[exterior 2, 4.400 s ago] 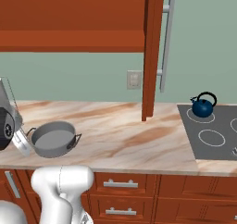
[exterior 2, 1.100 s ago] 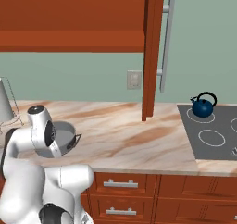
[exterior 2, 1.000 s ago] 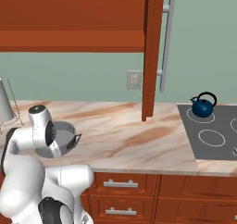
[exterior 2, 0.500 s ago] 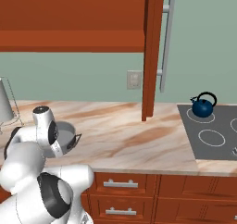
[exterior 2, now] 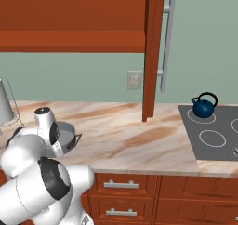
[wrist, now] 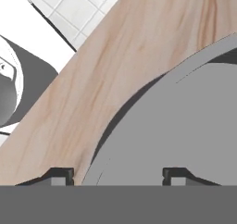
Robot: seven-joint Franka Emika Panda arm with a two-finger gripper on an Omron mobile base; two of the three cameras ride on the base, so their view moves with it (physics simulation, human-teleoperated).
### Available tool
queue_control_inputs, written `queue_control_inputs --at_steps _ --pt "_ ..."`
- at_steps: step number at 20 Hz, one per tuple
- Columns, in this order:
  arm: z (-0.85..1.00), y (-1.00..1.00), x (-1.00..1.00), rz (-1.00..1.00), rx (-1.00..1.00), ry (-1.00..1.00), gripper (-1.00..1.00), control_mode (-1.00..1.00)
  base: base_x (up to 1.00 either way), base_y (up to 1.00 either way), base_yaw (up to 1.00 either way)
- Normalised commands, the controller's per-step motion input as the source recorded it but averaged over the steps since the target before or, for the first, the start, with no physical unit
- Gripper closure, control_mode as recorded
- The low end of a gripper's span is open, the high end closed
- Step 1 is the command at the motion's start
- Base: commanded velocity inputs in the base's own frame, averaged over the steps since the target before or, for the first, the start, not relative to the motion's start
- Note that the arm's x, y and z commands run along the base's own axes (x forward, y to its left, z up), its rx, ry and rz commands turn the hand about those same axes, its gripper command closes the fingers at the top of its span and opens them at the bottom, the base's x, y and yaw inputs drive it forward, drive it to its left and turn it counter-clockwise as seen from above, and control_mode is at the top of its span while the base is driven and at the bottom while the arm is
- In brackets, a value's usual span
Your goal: Pick the kettle from the cabinet and place it on a stove burner. Then pick the pot from the counter and place it on another stove burner. Finally, turn both burners on.
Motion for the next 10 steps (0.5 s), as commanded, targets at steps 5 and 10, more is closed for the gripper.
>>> queue_control_inputs --at_steps 5,10 --pt "-0.07 0.00 0.00 0.00 0.01 0.05 1.00 -1.00 0.00 0.00 0.00" --pt "0.01 0.00 0.00 -0.01 0.02 0.00 1.00 -1.00 0.00 0.00 0.00"
